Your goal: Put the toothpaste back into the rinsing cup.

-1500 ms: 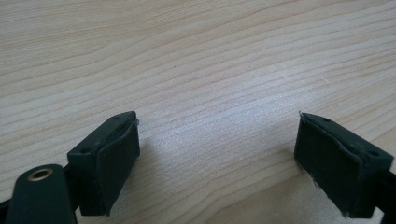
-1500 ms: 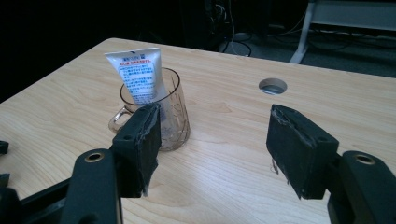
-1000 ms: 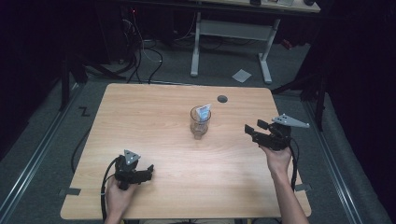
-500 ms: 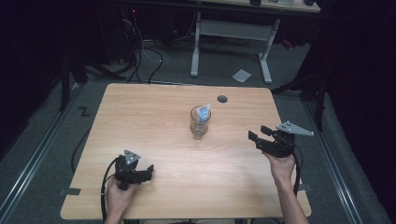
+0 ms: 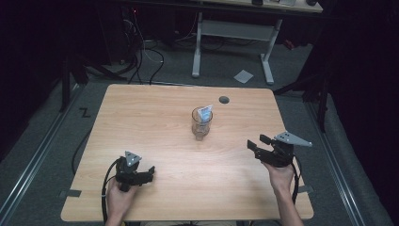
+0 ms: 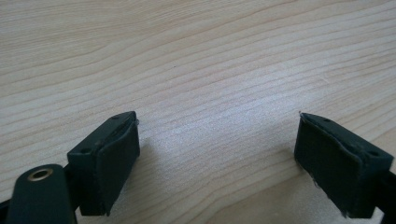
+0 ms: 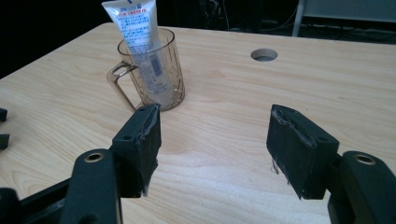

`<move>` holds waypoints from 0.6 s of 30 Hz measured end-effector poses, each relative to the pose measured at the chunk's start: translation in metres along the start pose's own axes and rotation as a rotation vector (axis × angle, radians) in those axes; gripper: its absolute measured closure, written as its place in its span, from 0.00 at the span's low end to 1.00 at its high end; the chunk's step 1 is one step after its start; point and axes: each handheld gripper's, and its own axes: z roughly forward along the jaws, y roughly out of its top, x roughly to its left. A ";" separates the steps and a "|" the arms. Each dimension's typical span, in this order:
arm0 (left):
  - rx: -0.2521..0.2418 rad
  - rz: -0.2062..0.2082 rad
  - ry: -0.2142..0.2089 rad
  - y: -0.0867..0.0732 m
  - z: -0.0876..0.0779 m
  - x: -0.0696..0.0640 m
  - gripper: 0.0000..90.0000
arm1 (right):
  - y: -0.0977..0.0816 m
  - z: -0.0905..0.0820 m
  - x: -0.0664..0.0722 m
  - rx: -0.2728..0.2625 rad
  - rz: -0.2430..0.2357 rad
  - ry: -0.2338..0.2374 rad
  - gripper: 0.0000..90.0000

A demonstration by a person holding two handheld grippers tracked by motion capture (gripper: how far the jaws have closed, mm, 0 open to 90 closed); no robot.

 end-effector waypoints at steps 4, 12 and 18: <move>0.000 0.000 0.000 0.000 0.000 0.000 0.16 | -0.005 0.001 0.001 0.006 0.007 0.000 0.39; 0.001 0.000 0.000 0.000 0.000 0.000 0.16 | -0.015 0.006 0.003 0.019 0.016 -0.001 0.39; 0.001 0.001 0.000 0.000 0.000 0.000 0.16 | -0.023 0.010 0.007 0.025 0.014 0.007 0.39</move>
